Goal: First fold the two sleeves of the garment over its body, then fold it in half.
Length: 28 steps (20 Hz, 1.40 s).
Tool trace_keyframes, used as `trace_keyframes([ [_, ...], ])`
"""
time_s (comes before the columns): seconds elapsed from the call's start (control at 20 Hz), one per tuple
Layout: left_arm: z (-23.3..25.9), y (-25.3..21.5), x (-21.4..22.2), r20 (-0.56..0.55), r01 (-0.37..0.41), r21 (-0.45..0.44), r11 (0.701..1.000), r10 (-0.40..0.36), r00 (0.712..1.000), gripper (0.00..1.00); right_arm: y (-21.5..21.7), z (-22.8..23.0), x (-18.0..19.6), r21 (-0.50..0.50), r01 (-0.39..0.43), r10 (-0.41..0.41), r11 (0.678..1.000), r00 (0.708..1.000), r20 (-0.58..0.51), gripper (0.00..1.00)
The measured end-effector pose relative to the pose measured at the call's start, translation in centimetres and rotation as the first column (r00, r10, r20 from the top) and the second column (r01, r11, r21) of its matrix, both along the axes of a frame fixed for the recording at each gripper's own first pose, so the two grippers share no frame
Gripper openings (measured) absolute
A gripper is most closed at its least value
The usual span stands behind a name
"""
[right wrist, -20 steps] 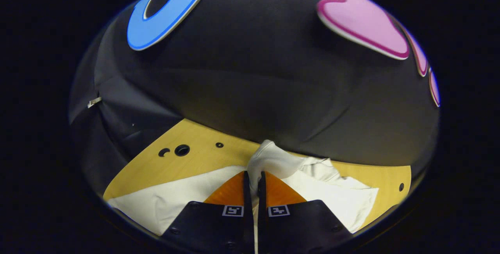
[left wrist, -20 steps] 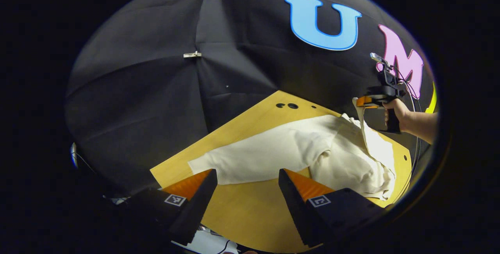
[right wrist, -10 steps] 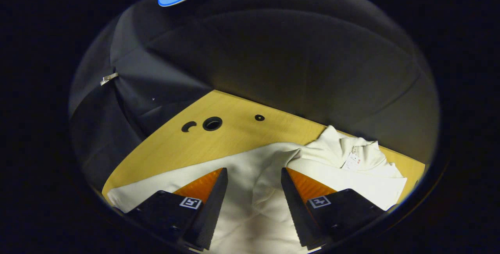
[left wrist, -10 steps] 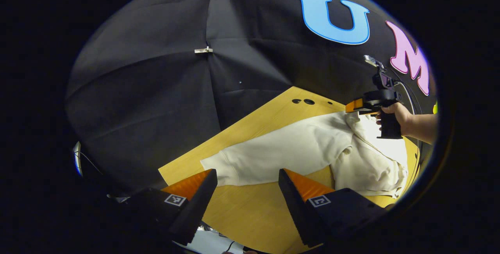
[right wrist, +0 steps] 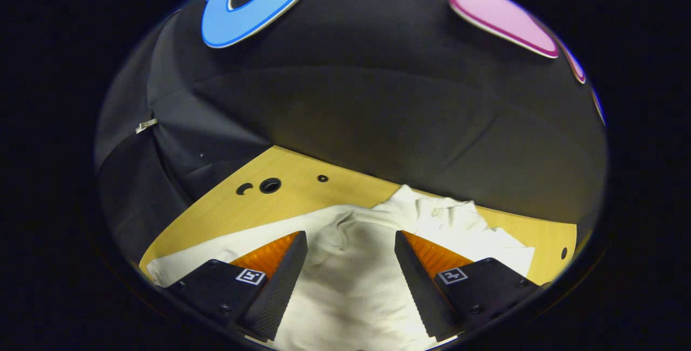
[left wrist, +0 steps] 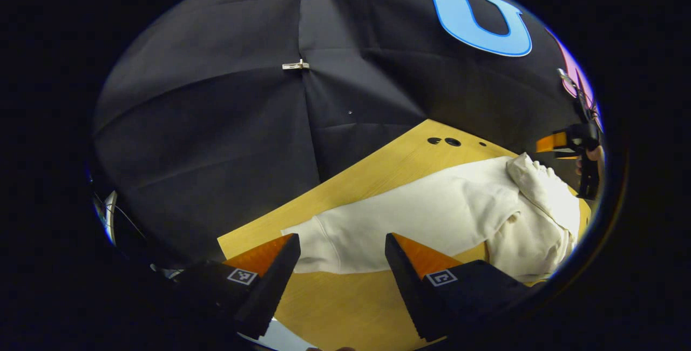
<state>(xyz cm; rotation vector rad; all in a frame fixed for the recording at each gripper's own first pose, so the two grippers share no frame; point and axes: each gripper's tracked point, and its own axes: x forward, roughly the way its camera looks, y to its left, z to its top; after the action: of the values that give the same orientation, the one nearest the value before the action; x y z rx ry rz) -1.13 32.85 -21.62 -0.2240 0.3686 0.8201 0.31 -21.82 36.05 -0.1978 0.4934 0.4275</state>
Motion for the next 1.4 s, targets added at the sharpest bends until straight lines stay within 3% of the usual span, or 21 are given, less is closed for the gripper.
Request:
trace_keyframes([
  [0.35,-3.2,2.2,0.7,-0.044,-0.083,-0.089,0.993,0.08,0.996,0.98,-12.1,5.9,-1.5,0.01,0.139,-0.139,0.99,0.986,0.095,0.99],
  [0.7,-4.9,2.9,0.9,-0.065,-0.131,-0.129,0.983,0.123,0.99,0.98,-23.7,6.5,-5.1,0.011,0.308,-0.307,0.951,0.947,0.092,0.99],
  [0.8,-5.9,3.0,0.6,-0.081,-0.133,-0.156,0.979,0.122,0.989,0.98,-26.4,6.9,-5.9,0.014,0.352,-0.352,0.936,0.93,0.103,0.99],
  [0.85,-6.6,3.0,0.4,-0.098,-0.138,-0.162,0.977,0.123,0.987,0.92,-27.7,6.9,-6.5,0.031,0.375,-0.376,0.927,0.922,0.094,0.99],
  [0.9,-7.1,2.9,0.3,-0.114,-0.14,-0.165,0.976,0.123,0.986,0.97,-28.8,6.9,-7.2,0.05,0.399,-0.402,0.916,0.912,0.084,0.99],
  [1.1,-7.1,2.5,1.1,-0.107,-0.105,-0.092,0.99,0.095,0.99,0.99,-33.7,5.5,-9.7,0.058,0.496,-0.498,0.867,0.866,0.042,0.99],
  [1.2,-6.9,2.3,1.1,-0.099,-0.089,-0.085,0.992,0.08,0.992,0.93,-35.4,5.0,-10.8,0.037,0.515,-0.516,0.856,0.855,0.046,0.99],
  [1.35,-7.0,2.0,2.5,-0.09,-0.04,-0.082,0.996,0.033,0.995,0.77,-37.2,4.8,-12.2,0.033,0.534,-0.535,0.845,0.844,0.048,0.99],
  [1.4,-7.0,1.8,3.0,-0.089,-0.017,-0.073,0.997,0.01,0.996,0.67,-37.7,4.7,-12.6,0.036,0.542,-0.543,0.84,0.839,0.042,0.99],
])
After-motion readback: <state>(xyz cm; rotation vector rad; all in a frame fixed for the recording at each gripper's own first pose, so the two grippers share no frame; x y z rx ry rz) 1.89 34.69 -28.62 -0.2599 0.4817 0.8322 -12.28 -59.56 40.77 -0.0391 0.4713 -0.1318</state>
